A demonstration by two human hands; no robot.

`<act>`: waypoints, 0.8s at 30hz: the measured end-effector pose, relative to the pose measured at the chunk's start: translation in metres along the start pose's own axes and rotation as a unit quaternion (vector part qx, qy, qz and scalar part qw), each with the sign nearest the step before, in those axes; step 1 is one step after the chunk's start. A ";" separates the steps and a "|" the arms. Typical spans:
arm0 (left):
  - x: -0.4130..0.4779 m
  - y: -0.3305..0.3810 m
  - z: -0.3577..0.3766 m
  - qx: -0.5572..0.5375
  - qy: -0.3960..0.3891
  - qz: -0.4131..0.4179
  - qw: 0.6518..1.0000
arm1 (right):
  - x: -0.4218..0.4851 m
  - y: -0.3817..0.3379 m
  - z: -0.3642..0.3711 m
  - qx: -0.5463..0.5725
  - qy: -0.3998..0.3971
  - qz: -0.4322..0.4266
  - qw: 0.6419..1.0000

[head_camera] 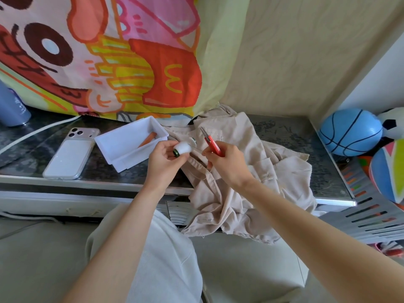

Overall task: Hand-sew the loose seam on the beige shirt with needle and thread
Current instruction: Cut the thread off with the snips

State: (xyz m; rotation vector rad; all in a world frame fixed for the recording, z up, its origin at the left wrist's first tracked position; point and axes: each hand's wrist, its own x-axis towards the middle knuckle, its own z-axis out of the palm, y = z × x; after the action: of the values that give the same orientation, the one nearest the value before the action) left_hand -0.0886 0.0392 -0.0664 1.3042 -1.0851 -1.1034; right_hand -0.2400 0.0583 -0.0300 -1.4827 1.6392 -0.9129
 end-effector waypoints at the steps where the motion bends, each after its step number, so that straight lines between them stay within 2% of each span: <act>1: 0.000 0.000 0.000 -0.001 0.002 0.000 1.000 | 0.000 0.000 -0.001 0.000 0.000 -0.001 1.000; 14: -0.006 0.000 0.002 0.024 -0.051 -0.003 0.998 | -0.002 0.000 0.012 0.007 0.001 0.000 1.000; 24: -0.006 0.002 -0.004 0.000 -0.010 0.012 1.000 | 0.004 0.006 0.011 0.030 -0.047 0.023 0.998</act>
State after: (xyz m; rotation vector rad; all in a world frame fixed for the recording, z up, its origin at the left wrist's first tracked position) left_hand -0.0859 0.0462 -0.0643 1.2792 -1.1133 -1.0997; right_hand -0.2332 0.0547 -0.0407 -1.4196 1.5585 -0.8477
